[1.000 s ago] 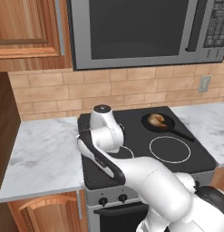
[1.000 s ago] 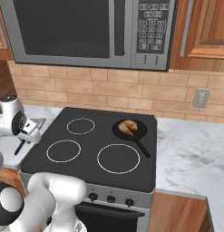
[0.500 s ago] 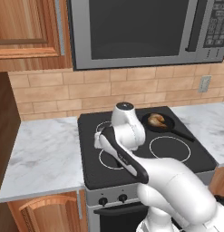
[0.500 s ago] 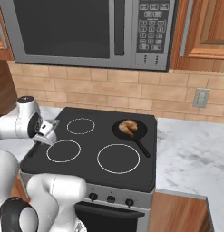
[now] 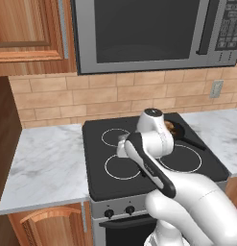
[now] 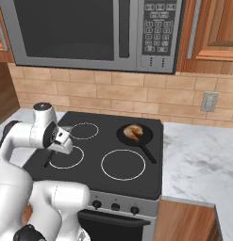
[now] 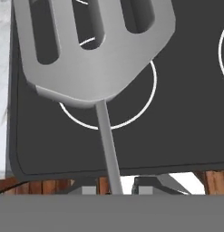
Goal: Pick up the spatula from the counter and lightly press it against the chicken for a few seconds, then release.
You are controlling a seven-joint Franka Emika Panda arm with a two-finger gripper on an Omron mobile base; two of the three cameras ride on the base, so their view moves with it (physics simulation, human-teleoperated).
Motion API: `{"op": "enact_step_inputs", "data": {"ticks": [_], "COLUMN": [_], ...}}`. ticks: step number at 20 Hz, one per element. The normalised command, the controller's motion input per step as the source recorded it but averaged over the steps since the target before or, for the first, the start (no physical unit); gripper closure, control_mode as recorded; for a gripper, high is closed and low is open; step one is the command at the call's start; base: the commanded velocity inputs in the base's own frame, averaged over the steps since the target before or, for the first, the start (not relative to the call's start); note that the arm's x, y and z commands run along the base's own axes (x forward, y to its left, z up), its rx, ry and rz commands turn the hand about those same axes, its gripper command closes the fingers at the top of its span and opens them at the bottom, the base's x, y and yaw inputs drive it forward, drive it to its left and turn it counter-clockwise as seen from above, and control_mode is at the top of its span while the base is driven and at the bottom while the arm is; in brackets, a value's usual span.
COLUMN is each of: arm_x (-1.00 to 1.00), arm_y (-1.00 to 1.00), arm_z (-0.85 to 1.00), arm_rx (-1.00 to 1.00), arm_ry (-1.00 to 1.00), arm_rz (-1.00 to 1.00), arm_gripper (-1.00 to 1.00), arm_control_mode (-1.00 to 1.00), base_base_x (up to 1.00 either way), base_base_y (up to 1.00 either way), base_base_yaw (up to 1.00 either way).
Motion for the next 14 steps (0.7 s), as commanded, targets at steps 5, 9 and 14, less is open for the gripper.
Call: {"op": "enact_step_inputs", "data": {"ticks": [5, 9, 14], "arm_x": [-0.01, -0.09, -0.03], "arm_y": [-0.53, -0.69, -0.72], "arm_z": [0.10, 0.20, 0.26], "arm_rx": [0.00, 0.00, 0.00], "arm_ry": [0.00, 0.00, 0.00], "arm_rz": [0.10, 0.08, 0.10], "arm_gripper": [1.00, 1.00, 1.00], "arm_control_mode": [-1.00, -1.00, -1.00], "base_base_x": [0.00, 0.00, 0.00], "base_base_y": [0.00, 0.00, 0.00], "base_base_yaw": [0.00, 0.00, 0.00]}}
